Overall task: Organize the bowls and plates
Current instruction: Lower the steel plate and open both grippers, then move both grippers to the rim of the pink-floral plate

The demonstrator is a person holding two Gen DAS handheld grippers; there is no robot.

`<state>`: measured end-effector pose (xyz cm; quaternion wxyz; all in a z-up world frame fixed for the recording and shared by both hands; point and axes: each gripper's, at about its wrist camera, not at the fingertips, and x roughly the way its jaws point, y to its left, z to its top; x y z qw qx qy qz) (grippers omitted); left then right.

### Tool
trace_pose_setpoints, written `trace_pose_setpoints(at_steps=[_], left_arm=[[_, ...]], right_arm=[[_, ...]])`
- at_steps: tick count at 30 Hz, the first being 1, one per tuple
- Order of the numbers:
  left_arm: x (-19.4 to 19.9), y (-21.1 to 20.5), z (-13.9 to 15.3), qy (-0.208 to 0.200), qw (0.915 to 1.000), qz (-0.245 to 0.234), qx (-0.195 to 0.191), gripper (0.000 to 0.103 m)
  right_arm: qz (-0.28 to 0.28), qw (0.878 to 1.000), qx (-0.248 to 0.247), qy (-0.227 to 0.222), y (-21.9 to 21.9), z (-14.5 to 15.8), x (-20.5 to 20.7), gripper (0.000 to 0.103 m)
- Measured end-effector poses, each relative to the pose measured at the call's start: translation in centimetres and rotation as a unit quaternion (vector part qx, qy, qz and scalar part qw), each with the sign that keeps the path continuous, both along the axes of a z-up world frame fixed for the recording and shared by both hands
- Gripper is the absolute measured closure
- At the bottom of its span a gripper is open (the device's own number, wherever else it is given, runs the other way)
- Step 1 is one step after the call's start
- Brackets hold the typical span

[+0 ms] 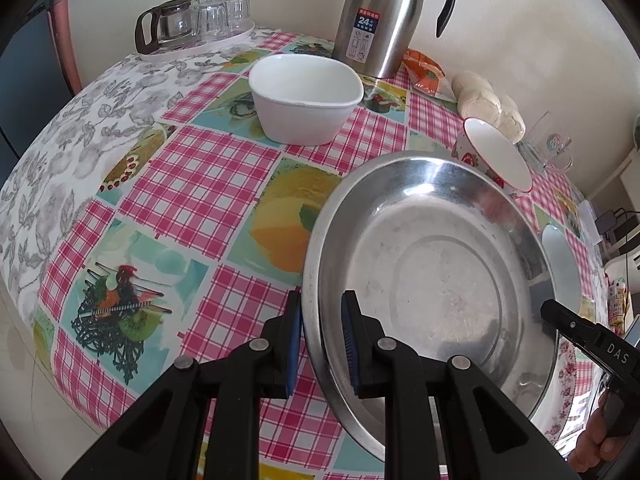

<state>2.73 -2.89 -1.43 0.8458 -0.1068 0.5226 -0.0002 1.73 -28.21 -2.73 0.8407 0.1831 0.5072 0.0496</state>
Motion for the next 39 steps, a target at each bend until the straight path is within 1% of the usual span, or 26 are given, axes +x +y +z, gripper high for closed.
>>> trace_pose_setpoints(at_steps=[2, 3, 4, 7, 9, 10, 11, 13, 14, 16, 18, 21, 23, 25, 27, 30, 33, 35, 39], left_arm=[[0.0, 0.2, 0.1, -0.001, 1.0, 0.001, -0.003, 0.082], [0.0, 0.3, 0.2, -0.001, 1.0, 0.004, -0.004, 0.081], [0.0, 0.5, 0.2, -0.002, 1.0, 0.006, -0.006, 0.08], [-0.2, 1.2, 0.5, -0.008, 0.9997, 0.019, -0.016, 0.073], [-0.3, 1.5, 0.8, -0.014, 0.9994, 0.027, -0.015, 0.066], [-0.3, 1.6, 0.9, -0.016, 0.9994, 0.029, -0.013, 0.063], [-0.3, 1.6, 0.9, -0.016, 0.9994, 0.03, -0.01, 0.059], [-0.4, 1.5, 1.0, -0.015, 0.9995, 0.028, -0.006, 0.052], [-0.4, 1.4, 0.9, -0.012, 0.9996, 0.027, -0.002, 0.048], [-0.5, 1.1, 1.0, -0.009, 0.9996, 0.025, 0.007, 0.044], [-0.6, 0.9, 1.0, -0.01, 0.9995, 0.023, 0.017, 0.035], [-0.9, 0.5, 1.2, -0.013, 0.9995, 0.016, 0.025, 0.028], [-1.2, 0.1, 1.4, -0.017, 0.9993, 0.009, 0.032, 0.022], [-1.4, -0.3, 1.6, -0.021, 0.999, 0.003, 0.039, 0.02], [-1.6, -0.7, 1.8, -0.027, 0.9985, -0.002, 0.049, 0.012], [-1.9, -0.8, 2.1, -0.043, 0.9973, -0.003, 0.06, 0.01], [-2.2, -0.8, 2.4, -0.052, 0.9969, -0.004, 0.059, 0.007], [-2.4, -0.9, 2.6, -0.061, 0.9965, -0.008, 0.057, 0.006], [-2.9, -1.3, 3.1, -0.081, 0.9948, -0.012, 0.061, 0.005]], right_arm=[[0.0, 1.0, -0.003, -0.003, 0.1, 0.3, -0.1, 0.064], [0.001, 1.0, -0.005, -0.006, 0.2, 0.5, -0.2, 0.062], [0.001, 1.0, -0.008, -0.008, 0.3, 0.7, -0.3, 0.061], [-0.001, 1.0, -0.022, -0.013, 0.5, 1.3, -0.6, 0.06], [-0.008, 0.999, -0.03, -0.019, 0.5, 1.8, -0.8, 0.059], [-0.014, 0.999, -0.035, -0.022, 0.5, 2.1, -1.0, 0.055], [-0.018, 0.999, -0.039, -0.025, 0.4, 2.3, -1.1, 0.049], [-0.026, 0.998, -0.044, -0.03, 0.4, 2.7, -1.4, 0.042], [-0.028, 0.998, -0.045, -0.031, 0.4, 2.9, -1.5, 0.04], [-0.031, 0.998, -0.052, -0.032, 0.7, 3.0, -1.7, 0.036], [-0.029, 0.997, -0.06, -0.03, 1.1, 3.0, -1.8, 0.032], [-0.019, 0.997, -0.07, -0.022, 1.9, 2.7, -1.9, 0.029], [-0.013, 0.997, -0.076, -0.019, 2.5, 2.5, -1.9, 0.025], [-0.008, 0.996, -0.083, -0.02, 3.0, 2.4, -2.2, 0.021], [-0.003, 0.996, -0.09, -0.022, 3.6, 2.4, -2.4, 0.018], [0.004, 0.995, -0.099, -0.023, 4.2, 2.4, -2.8, 0.014], [0.008, 0.994, -0.106, -0.025, 4.5, 2.3, -3.1, 0.01], [0.008, 0.994, -0.106, -0.029, 4.6, 2.4, -3.4, 0.005], [0.0, 0.994, -0.1, -0.039, 4.2, 2.6, -4.0, 0.001]])
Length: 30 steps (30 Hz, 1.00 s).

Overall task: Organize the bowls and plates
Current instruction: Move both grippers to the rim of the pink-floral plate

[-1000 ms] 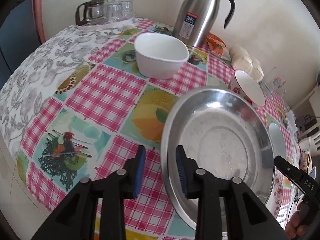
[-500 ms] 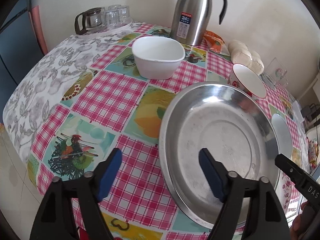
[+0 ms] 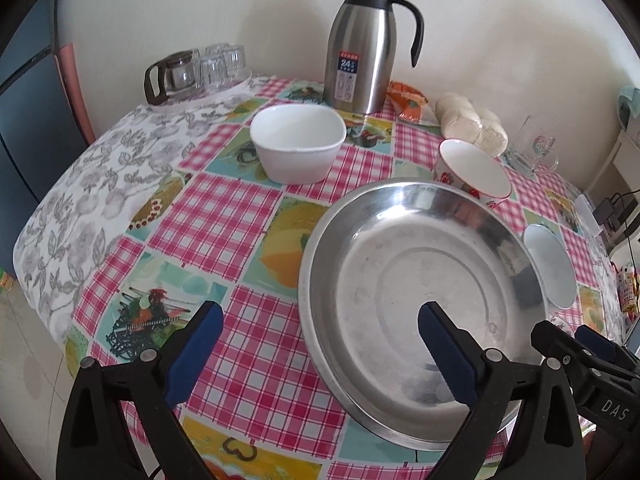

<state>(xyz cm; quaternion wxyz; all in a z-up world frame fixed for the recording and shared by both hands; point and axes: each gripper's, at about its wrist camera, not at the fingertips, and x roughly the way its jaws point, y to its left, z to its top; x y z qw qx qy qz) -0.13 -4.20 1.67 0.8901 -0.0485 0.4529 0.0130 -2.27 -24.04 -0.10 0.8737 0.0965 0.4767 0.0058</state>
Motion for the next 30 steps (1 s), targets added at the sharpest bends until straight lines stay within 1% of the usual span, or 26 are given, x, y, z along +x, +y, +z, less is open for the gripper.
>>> trace_pose_setpoints(at_steps=[6, 9, 13, 16, 18, 22, 24, 28, 30], left_arm=[[-0.7, -0.7, 0.7, -0.026, 0.9996, -0.01, 0.005, 0.004], [-1.1, -0.9, 1.3, -0.041, 0.9991, -0.013, -0.003, 0.004], [-1.6, -1.4, 2.1, -0.061, 0.9972, -0.021, -0.037, 0.004], [-1.9, -2.0, 2.6, -0.069, 0.9956, -0.034, -0.054, 0.004], [-2.1, -2.5, 2.9, -0.07, 0.9941, -0.045, -0.07, 0.004], [-2.6, -3.5, 3.5, -0.074, 0.9882, -0.071, -0.114, 0.004], [-3.2, -4.1, 3.9, -0.081, 0.9844, -0.083, -0.132, 0.004], [-4.3, -5.6, 4.4, -0.087, 0.981, -0.103, -0.14, 0.004], [-4.9, -6.5, 4.3, -0.076, 0.9811, -0.108, -0.141, 0.004]], right_arm=[[-0.002, 1.0, 0.011, -0.011, -0.6, 0.2, -0.7, 0.0], [-0.006, 1.0, 0.023, -0.019, -1.2, 0.2, -1.1, 0.0], [-0.022, 0.999, 0.019, -0.035, -2.2, 0.7, -1.8, 0.0], [-0.035, 0.998, 0.02, -0.044, -3.5, 1.3, -2.4, 0.0], [-0.054, 0.997, 0.02, -0.052, -4.9, 1.8, -2.9, 0.0], [-0.101, 0.992, 0.039, -0.069, -8.1, 2.5, -4.1, 0.0], [-0.116, 0.989, 0.048, -0.073, -9.3, 2.6, -4.6, 0.0], [-0.143, 0.986, 0.051, -0.065, -11.3, 2.3, -5.2, 0.0], [-0.153, 0.985, 0.058, -0.058, -12.1, 1.9, -5.3, 0.0]])
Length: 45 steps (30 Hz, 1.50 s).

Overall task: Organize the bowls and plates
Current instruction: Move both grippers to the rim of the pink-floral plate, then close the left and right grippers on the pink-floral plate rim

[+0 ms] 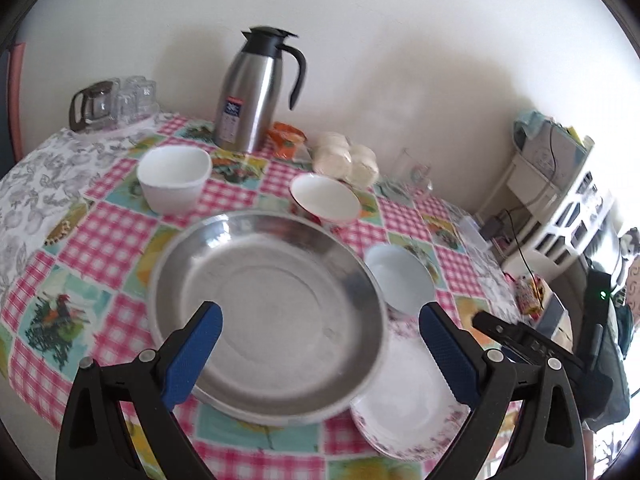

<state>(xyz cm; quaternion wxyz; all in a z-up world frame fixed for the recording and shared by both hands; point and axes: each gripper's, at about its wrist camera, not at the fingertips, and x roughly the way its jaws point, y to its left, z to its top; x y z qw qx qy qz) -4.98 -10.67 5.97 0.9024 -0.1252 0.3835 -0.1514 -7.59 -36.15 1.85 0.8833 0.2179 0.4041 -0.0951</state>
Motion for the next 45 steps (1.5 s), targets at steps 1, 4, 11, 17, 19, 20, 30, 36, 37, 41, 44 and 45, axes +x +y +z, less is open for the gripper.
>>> trace_pose_setpoints(at_steps=[1, 4, 11, 17, 19, 20, 30, 36, 37, 41, 44, 45], left_arm=[[-0.2, -0.4, -0.2, 0.008, 1.0, -0.001, 0.002, 0.004], [-0.8, -1.7, -0.8, 0.035, 0.9993, -0.011, 0.001, 0.004], [-1.7, -3.3, -2.2, 0.077, 0.9964, -0.018, 0.029, 0.004], [-2.4, -4.2, -3.3, 0.1, 0.994, -0.027, 0.035, 0.007], [-2.6, -4.7, -3.7, 0.108, 0.9928, -0.033, 0.04, 0.009], [-2.7, -4.9, -4.0, 0.112, 0.9921, -0.035, 0.043, 0.01], [-2.7, -6.4, -6.9, 0.166, 0.9839, -0.037, 0.056, 0.028], [-2.6, -7.2, -8.0, 0.185, 0.98, -0.039, 0.062, 0.034], [-2.5, -7.2, -8.3, 0.193, 0.9786, -0.039, 0.059, 0.037], [-1.9, -6.6, -10.1, 0.227, 0.973, -0.02, 0.037, 0.048], [-1.6, -6.2, -11.0, 0.243, 0.9699, -0.004, 0.014, 0.058], [-1.5, -6.2, -11.2, 0.245, 0.9694, -0.002, 0.009, 0.062]], right_arm=[[0.0, 1.0, 0.003, 0.0, -0.3, -0.2, -0.1, 0.0], [-0.003, 1.0, 0.0, 0.017, -0.8, -0.8, 0.0, 0.0], [-0.018, 0.999, 0.012, 0.046, -1.9, -2.2, -0.2, 0.001], [-0.015, 0.997, 0.017, 0.07, -2.0, -3.1, -0.2, 0.013], [-0.013, 0.996, 0.021, 0.083, -2.0, -3.6, -0.1, 0.019], [-0.011, 0.996, 0.024, 0.089, -2.0, -3.9, -0.1, 0.021], [0.001, 0.989, 0.044, 0.142, -2.3, -6.6, 0.1, 0.028], [0.0, 0.986, 0.056, 0.158, -2.7, -7.9, 0.2, 0.034], [-0.001, 0.986, 0.057, 0.157, -2.8, -7.9, 0.1, 0.036], [0.0, 0.986, 0.061, 0.152, -3.0, -7.9, 0.1, 0.042], [0.004, 0.987, 0.063, 0.148, -2.8, -7.9, 0.1, 0.05], [0.005, 0.987, 0.066, 0.146, -2.8, -7.9, 0.1, 0.051]])
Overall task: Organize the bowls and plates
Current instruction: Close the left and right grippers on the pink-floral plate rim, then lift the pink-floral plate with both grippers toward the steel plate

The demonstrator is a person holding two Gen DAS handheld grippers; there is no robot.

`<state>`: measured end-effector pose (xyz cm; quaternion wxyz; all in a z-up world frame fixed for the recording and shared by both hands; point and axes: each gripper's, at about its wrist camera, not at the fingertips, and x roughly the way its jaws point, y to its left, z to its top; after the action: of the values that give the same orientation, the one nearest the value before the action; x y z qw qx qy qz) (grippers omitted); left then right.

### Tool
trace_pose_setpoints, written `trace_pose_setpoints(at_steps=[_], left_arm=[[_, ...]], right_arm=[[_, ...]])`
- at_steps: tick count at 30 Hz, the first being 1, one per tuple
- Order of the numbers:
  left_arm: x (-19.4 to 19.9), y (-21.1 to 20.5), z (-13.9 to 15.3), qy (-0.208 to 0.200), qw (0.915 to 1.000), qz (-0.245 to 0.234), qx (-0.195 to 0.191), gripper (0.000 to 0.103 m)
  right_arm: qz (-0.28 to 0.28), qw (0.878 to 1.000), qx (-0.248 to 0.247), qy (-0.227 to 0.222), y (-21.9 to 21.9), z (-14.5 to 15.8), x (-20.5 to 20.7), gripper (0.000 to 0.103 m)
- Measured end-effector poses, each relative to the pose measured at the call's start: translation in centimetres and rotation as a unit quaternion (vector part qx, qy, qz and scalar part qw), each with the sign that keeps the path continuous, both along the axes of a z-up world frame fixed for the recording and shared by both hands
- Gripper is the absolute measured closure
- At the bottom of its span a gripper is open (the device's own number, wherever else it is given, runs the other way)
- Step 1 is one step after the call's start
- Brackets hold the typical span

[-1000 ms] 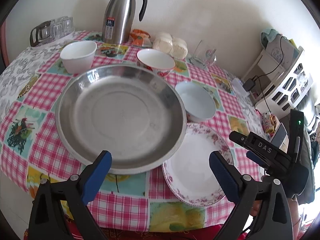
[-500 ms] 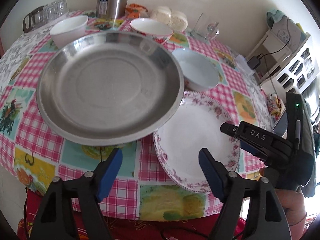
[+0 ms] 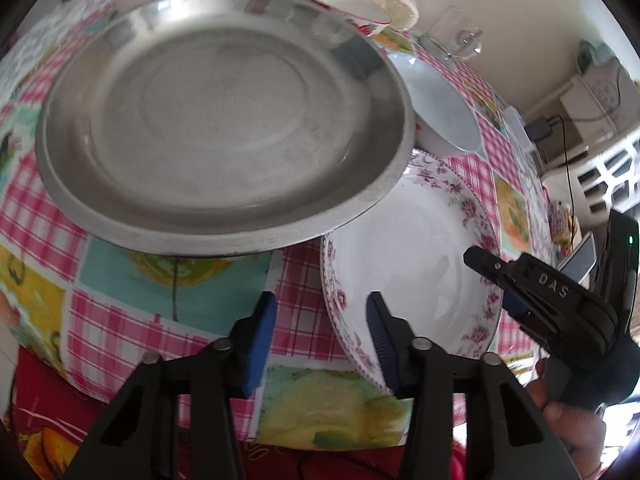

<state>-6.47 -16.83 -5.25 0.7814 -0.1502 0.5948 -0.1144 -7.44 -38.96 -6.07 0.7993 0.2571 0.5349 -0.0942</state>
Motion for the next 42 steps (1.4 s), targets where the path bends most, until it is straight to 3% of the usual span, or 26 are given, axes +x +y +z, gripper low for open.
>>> trace_pose_setpoints(at_steps=[6, 11, 21, 23, 30, 42], left_arm=[[0.4, -0.1, -0.9, -0.001, 0.9998, 0.018, -0.005, 0.081], [0.7, 0.0, -0.9, -0.011, 0.9997, 0.022, -0.008, 0.083], [0.9, 1.0, -1.2, -0.007, 0.9989, 0.031, -0.034, 0.084], [0.9, 0.9, -1.4, 0.004, 0.9983, 0.024, -0.054, 0.087], [1.1, 0.3, -1.4, 0.005, 0.9988, 0.011, -0.046, 0.087], [1.1, -2.9, -0.5, -0.02, 0.9977, -0.049, -0.041, 0.087]], right_arm=[[-0.014, 1.0, 0.014, -0.014, -0.6, -0.3, 0.0, 0.066], [-0.025, 0.999, 0.025, -0.029, -1.4, -0.6, -0.3, 0.075], [-0.017, 0.998, 0.026, -0.049, -1.3, -0.7, -0.4, 0.076], [-0.01, 0.999, 0.025, -0.048, -1.0, -0.6, -0.2, 0.076], [0.0, 0.999, 0.024, -0.029, -0.9, -0.4, -0.4, 0.077], [-0.039, 0.998, 0.03, -0.028, -3.5, -0.2, -2.2, 0.077]])
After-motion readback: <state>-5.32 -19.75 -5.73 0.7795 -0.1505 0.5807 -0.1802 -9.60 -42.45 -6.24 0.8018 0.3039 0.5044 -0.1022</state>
